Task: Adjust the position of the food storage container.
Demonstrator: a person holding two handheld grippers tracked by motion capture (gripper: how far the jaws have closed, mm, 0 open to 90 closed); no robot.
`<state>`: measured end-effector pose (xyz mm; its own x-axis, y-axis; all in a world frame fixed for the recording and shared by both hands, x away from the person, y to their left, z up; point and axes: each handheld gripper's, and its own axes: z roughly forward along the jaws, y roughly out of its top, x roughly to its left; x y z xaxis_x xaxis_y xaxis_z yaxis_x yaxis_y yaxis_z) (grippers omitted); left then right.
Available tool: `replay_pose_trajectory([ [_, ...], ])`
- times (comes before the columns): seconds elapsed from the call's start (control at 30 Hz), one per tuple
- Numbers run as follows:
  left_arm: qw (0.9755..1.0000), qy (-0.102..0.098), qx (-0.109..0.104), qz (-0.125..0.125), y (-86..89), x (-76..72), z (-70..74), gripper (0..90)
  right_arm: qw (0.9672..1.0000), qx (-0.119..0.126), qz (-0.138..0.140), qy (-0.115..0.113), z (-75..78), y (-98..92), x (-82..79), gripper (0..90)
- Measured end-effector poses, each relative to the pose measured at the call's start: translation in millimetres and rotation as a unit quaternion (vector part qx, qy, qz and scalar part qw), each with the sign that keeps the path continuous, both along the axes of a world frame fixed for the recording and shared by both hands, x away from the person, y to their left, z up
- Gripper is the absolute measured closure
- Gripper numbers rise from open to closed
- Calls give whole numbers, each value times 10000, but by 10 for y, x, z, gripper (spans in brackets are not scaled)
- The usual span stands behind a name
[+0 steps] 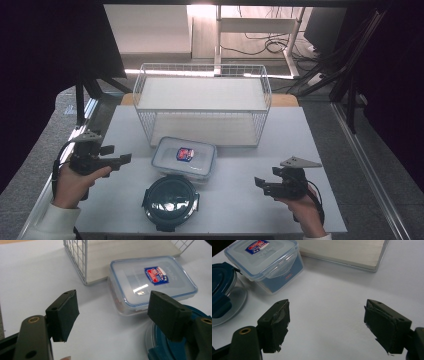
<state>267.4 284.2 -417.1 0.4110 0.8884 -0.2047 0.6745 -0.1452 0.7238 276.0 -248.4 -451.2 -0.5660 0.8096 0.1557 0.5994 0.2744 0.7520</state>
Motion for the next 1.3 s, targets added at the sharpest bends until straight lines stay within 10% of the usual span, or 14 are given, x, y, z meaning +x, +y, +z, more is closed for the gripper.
replay_pose_trajectory([
  [0.5, 9979, 587, 266, -55, -154, 407, -327, 365, 10000, -23, -60, 18, -27, -13, 10, 205],
  [0.83, 9914, 1226, 381, -251, -292, 614, -595, 777, 9999, -45, -105, 21, -57, -13, 20, 206],
  [1.3, 9856, 1608, 154, -505, -476, 706, -729, 900, 9999, -82, -91, 59, -95, 1, 24, 206],
])
